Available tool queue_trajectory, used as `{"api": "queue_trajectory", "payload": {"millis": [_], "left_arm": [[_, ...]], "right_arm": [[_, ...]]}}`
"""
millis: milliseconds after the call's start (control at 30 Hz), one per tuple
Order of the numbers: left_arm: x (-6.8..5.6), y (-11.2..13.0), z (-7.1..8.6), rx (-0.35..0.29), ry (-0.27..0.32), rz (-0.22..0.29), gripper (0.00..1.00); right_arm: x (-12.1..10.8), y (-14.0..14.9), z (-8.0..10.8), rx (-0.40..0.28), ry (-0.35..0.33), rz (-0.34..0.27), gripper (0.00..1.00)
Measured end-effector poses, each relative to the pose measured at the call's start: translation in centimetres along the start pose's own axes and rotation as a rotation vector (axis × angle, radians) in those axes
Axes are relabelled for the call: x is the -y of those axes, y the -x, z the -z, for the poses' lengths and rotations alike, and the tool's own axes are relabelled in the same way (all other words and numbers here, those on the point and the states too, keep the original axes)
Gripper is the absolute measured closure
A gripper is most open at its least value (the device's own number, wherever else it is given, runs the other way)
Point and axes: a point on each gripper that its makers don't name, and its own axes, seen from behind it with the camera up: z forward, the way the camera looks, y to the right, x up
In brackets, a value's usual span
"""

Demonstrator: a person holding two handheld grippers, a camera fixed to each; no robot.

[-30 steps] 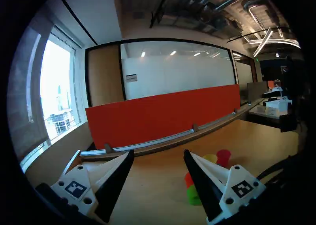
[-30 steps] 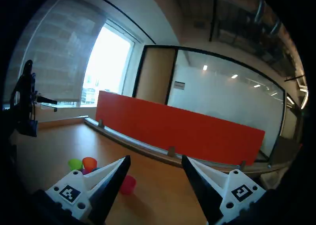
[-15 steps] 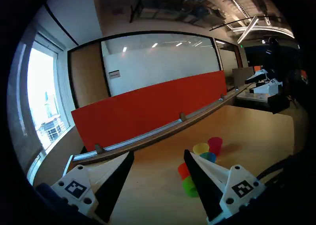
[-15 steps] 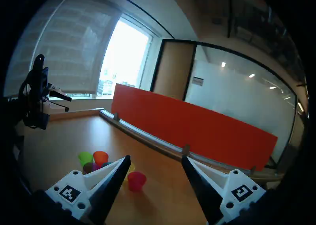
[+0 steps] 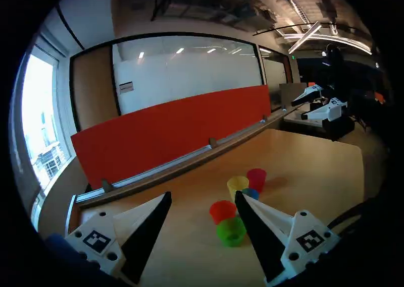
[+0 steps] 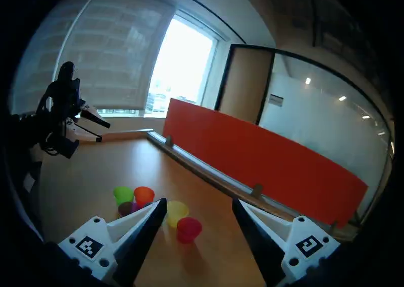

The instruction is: Pour water

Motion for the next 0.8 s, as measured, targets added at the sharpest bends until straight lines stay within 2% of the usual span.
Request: {"api": "queue_trajectory", "payload": {"millis": [400,800], "left_arm": [[-1.1,2.0,-1.6,0.049,0.096,0.012,0.07],[-1.8,3.4,-2.8,0.092,0.183,0.017,0.06]], "right_arm": [[1.7,-0.1,-2.0,0.021,-0.102,0.027,0.0],[2.7,0.6,-4.0,0.073,-0.177,0.059,0.0]]}}
